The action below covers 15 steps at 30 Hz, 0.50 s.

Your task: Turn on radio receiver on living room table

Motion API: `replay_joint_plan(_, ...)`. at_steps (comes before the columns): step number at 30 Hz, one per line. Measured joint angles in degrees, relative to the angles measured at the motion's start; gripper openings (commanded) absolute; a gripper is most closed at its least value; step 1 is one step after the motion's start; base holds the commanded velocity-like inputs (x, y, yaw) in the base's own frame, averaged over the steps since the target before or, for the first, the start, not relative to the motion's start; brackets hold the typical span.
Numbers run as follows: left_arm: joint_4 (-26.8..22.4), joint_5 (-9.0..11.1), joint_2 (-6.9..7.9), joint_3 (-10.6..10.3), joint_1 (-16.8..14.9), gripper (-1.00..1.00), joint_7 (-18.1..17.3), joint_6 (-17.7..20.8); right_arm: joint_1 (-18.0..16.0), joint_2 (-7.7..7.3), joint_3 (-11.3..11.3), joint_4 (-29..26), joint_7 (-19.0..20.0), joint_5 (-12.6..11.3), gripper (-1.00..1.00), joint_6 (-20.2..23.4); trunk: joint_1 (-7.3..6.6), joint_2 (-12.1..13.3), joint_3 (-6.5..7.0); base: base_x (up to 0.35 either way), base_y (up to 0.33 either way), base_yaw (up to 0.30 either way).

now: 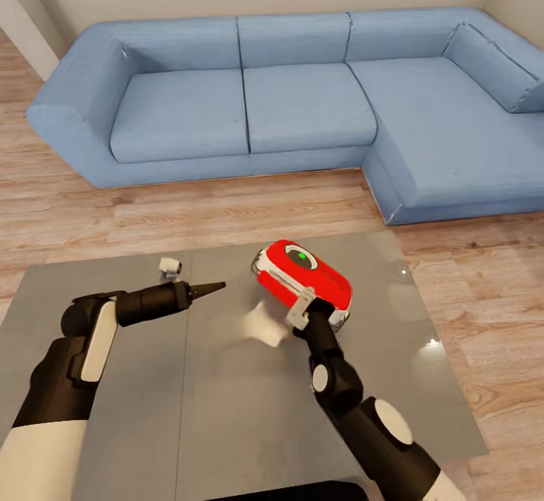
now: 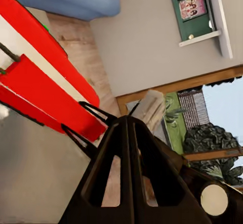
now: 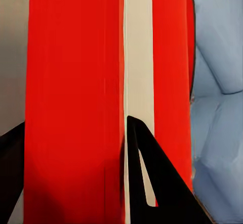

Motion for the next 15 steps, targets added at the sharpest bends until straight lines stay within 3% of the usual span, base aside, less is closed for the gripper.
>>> replay_joint_plan(3, 0.17, -2.46, 0.0, 0.05, 0.0, -1.0, 0.04, -0.09, -0.05, 0.09, -4.34, -1.1, 6.25, -0.37, -1.0, 0.08, 0.0, 0.0, 0.0, 0.0, 0.0, 0.0)
replay_joint_plan(6, 1.38, -4.79, -0.01, 0.07, 0.0, -1.0, 0.15, -0.28, -0.48, 0.19, -10.92, -1.37, 15.63, -1.33, -1.0, 0.26, 0.0, 0.0, 0.0, 0.0, 0.0, 0.0)
replay_joint_plan(9, 4.68, -8.99, -0.13, 0.13, 0.0, -1.0, 0.72, -0.55, -4.04, 0.73, -19.89, -1.85, 28.76, -6.3, -1.0, 0.95, 0.01, 0.0, 0.0, 0.0, 0.0, 0.0)
replay_joint_plan(11, 5.91, -11.54, -0.23, 0.13, 0.0, -1.0, 1.2, -0.78, -6.44, 0.9, -23.77, -1.84, 34.7, -8.51, -1.0, 3.12, 0.0, 0.0, 0.0, 0.0, 0.0, 0.0)
replay_joint_plan(13, 6.68, -13.99, -0.3, 0.09, 0.0, -1.0, 1.4, -0.89, -8.81, 0.97, -26.32, -1.86, 39.52, -10.01, -1.0, 7.38, 0.0, 0.0, 0.0, 0.0, 0.0, 0.0)
replay_joint_plan(14, 7.04, -15.61, -0.36, 0.02, 0.0, -1.0, 1.47, -0.97, -10.87, 0.98, -27.35, -1.87, 42.58, -10.94, -1.0, 11.76, 0.0, 0.0, 0.0, 0.0, 0.0, 0.0)
replay_joint_plan(15, 7.16, -16.08, -0.39, -0.01, 0.0, -1.0, 1.48, -0.97, -11.63, 0.99, -27.66, -1.94, 43.46, -11.44, -1.0, 12.56, 0.0, -0.01, 0.01, 0.0, 0.0, 0.0)
